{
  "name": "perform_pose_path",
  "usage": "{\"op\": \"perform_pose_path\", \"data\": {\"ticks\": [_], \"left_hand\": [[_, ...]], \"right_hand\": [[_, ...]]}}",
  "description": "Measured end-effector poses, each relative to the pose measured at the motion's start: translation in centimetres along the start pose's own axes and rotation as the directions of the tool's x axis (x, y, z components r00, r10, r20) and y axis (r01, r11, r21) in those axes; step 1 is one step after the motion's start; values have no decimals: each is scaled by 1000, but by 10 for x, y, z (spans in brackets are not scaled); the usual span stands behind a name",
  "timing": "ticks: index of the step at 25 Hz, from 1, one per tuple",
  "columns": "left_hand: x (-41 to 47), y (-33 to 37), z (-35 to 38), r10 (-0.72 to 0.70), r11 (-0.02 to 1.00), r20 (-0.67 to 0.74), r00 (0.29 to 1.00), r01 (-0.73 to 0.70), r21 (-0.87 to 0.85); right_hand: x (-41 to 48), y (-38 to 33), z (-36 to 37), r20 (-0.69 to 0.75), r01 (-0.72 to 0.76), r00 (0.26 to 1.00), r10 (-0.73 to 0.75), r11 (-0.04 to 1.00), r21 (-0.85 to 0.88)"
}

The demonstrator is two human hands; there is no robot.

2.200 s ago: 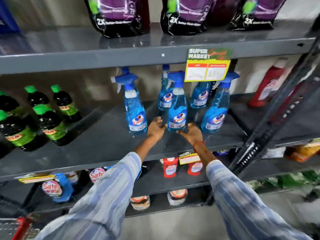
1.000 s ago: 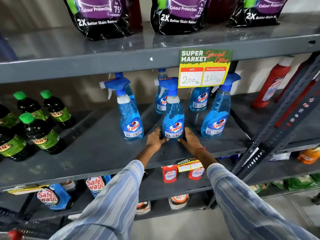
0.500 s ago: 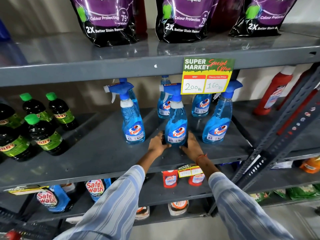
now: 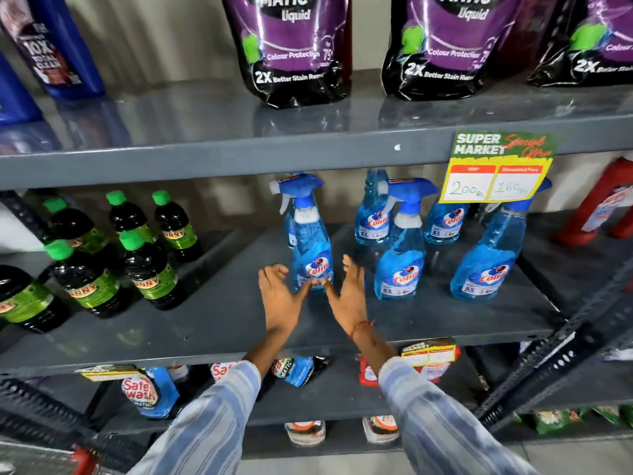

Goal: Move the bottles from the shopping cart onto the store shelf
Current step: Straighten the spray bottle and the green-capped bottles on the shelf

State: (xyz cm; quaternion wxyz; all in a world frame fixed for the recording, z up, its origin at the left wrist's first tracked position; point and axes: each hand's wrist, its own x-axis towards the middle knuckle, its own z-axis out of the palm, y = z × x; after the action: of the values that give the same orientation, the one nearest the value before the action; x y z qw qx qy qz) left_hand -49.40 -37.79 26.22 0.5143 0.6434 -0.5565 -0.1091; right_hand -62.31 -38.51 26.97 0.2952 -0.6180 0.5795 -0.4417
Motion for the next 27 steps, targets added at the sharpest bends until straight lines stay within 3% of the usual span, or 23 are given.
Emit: {"op": "perform_pose_path", "data": {"ticks": [3, 5, 7, 12, 27], "left_hand": [[13, -24, 2, -158, 971, 270, 950, 199, -130], [24, -29, 6, -184, 950, 427, 885, 271, -152], [33, -32, 6, -191, 933, 486, 853, 312, -181], [44, -40, 4, -199, 917, 560, 804, 354, -182], [16, -38, -21, -123, 948, 552, 825, 261, -179]], "right_hand": [[18, 11, 14, 196, -157, 970, 142, 986, 62], [27, 17, 16, 237, -206, 952, 195, 978, 26], [30, 18, 16, 244, -217, 947, 211, 976, -3], [30, 20, 17, 256, -221, 942, 216, 975, -8], [-4, 19, 18, 257, -177, 952, 167, 984, 14]]}}
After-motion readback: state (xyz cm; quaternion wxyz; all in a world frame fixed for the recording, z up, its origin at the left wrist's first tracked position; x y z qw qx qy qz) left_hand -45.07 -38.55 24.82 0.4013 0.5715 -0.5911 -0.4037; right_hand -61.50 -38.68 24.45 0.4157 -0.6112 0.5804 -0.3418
